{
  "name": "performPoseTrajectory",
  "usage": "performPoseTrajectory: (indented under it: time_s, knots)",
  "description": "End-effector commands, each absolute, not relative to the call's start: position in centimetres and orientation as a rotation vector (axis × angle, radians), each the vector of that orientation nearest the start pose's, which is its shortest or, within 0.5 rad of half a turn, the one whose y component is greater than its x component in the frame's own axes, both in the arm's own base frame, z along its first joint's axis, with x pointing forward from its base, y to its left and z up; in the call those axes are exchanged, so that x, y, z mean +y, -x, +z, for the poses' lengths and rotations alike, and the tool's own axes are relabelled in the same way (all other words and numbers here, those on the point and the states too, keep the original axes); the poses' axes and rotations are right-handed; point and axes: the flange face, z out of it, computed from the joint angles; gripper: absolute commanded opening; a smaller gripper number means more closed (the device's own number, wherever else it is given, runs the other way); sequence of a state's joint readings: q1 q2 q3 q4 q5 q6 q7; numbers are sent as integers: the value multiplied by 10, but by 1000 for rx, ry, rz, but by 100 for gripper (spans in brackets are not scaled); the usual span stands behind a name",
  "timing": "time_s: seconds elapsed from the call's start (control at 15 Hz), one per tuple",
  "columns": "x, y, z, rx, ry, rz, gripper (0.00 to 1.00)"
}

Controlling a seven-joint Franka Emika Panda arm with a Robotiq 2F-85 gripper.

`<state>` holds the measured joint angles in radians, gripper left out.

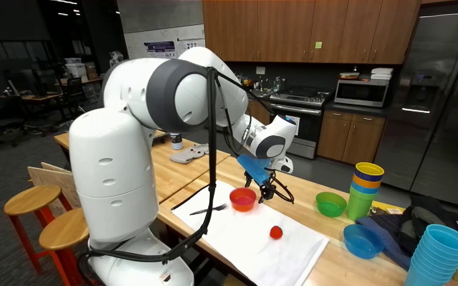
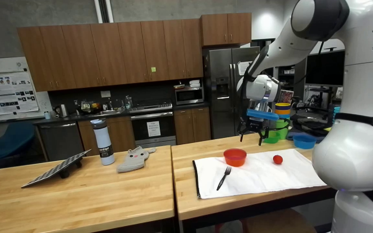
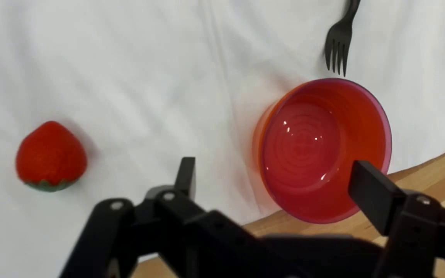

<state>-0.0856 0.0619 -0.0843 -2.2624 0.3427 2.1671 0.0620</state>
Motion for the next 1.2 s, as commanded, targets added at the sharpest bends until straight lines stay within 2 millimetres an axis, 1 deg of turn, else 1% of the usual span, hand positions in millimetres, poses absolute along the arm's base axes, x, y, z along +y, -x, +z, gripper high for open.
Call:
performPoseTrajectory:
  time_s: [0.0, 0.07, 0.2, 0.33, 0.4, 0.47, 0.53, 0.67, 1.07, 1.13]
  knots:
    - [-91, -482, 367, 521, 2928, 163, 100]
    - [-98, -478, 375, 436, 2993, 191, 100]
    - [-115, -466, 390, 289, 3082, 184, 100]
    - [-129, -462, 397, 130, 3158, 178, 100]
    - [-136, -463, 398, 49, 3188, 144, 100]
    - [-143, -470, 400, 54, 3148, 106, 100]
    - [-134, -470, 395, 131, 3153, 153, 100]
    - [-137, -470, 394, 126, 3151, 153, 100]
    - [-133, -471, 392, 119, 3151, 160, 100]
    - [-132, -472, 396, 85, 3168, 131, 100]
